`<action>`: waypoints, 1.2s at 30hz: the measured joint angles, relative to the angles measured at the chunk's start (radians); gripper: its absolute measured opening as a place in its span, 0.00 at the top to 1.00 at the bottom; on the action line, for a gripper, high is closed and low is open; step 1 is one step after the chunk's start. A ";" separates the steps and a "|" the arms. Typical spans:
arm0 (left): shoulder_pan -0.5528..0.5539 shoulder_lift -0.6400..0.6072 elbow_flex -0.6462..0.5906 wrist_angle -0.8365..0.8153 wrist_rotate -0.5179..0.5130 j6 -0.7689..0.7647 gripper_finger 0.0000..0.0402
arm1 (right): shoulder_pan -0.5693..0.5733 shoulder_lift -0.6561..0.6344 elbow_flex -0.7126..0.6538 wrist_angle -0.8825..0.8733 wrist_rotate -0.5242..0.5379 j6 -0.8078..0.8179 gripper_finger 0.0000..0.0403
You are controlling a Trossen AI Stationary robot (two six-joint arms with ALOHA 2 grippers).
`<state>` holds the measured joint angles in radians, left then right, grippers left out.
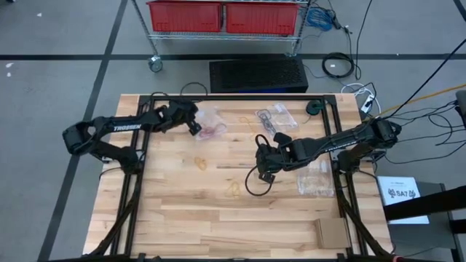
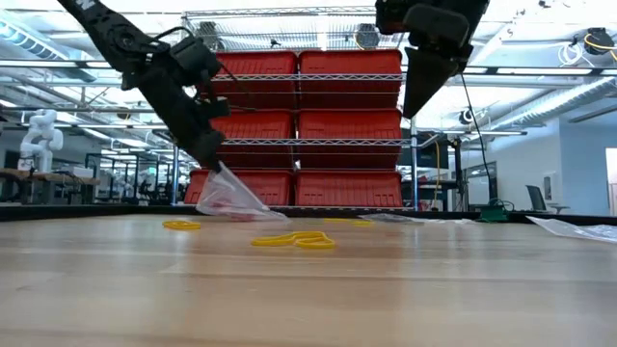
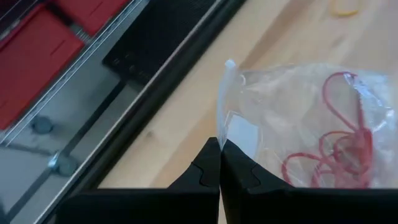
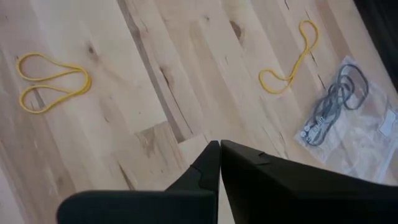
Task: Sort rubber bands
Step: Put the zip bag on the table, then open the zip bag
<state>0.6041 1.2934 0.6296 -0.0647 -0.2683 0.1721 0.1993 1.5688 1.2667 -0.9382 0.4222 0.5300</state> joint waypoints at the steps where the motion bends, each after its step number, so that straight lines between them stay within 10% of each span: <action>1: 0.014 0.002 0.000 -0.001 -0.001 -0.002 1.00 | 0.000 0.000 0.000 0.000 -0.003 -0.002 0.99; 18: 0.055 0.135 -0.002 0.028 0.162 -0.058 0.74 | 0.076 0.000 -0.196 -0.085 0.016 0.288 1.00; 36: -0.038 -0.091 -0.001 0.000 0.193 -0.087 0.98 | 0.342 0.000 -0.427 -0.160 -0.477 0.647 1.00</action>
<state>0.5657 1.2027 0.6285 -0.0646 -0.0758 0.0856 0.5412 1.5689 0.8394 -1.0986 -0.0546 1.1773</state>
